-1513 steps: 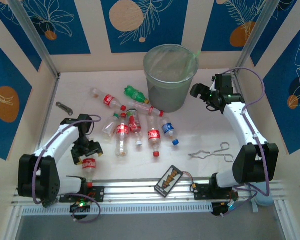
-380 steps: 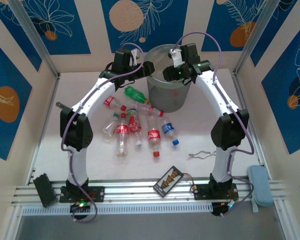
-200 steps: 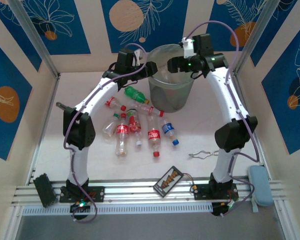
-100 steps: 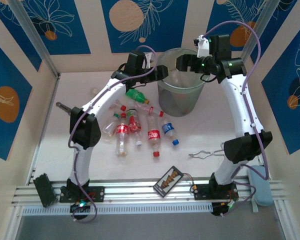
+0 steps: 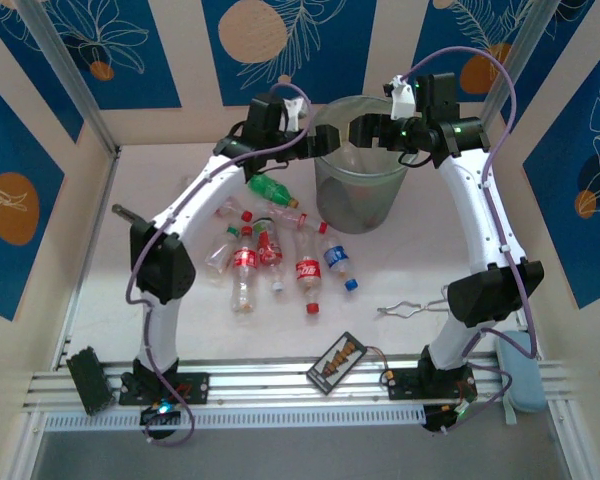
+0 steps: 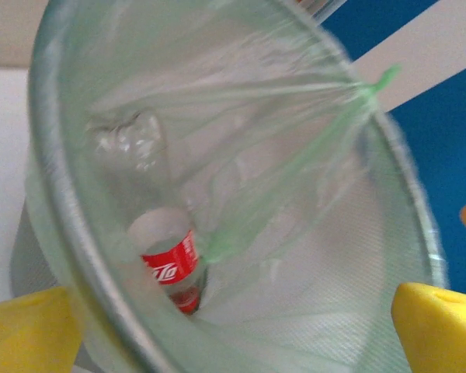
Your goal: Put the plastic bottles in the bin
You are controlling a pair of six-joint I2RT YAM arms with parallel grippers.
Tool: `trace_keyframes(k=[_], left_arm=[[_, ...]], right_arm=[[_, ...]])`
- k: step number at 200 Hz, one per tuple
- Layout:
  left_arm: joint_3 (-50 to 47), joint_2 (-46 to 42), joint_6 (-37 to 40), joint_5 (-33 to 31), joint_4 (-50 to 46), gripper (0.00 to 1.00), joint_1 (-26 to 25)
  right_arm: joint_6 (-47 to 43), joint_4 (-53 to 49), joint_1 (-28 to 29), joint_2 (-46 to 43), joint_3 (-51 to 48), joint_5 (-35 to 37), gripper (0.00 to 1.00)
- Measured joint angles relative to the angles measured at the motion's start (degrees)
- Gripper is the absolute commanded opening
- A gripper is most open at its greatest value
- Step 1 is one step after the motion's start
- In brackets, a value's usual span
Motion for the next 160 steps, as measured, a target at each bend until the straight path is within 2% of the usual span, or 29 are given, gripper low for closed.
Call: trace_keyframes(k=[28, 51, 103, 128, 160], left_arm=[[-0.26, -7.15, 3.74, -0.37, -1.81, 1.0, 1.97], [-5.77, -16.96, 7.04, -2.08, -3.39, 1.0, 4.85], [-29.99, -39.65, 13.29, -10.95, -11.04, 1.0, 9.22], [-42.49, -44.72, 15.8, -15.02, -16.94, 1.0, 9.77], [-55.63, -47.17, 17.75, -18.8, -22.99, 1.0, 10.38]], right_arm=[[-0.28, -0.07, 0.0, -1.18, -1.46, 0.04, 0.87], [-0.46, 0.11, 0.0, -2.34, -2.51, 0.09, 0.87], [-0.9, 0.79, 0.0, -5.31, -6.4, 0.2, 0.87], [-0.87, 2.4, 0.0, -7.37, -9.9, 0.17, 0.87], [-1.31, 3.32, -0.02, -8.44, -12.35, 0.7, 0.86]])
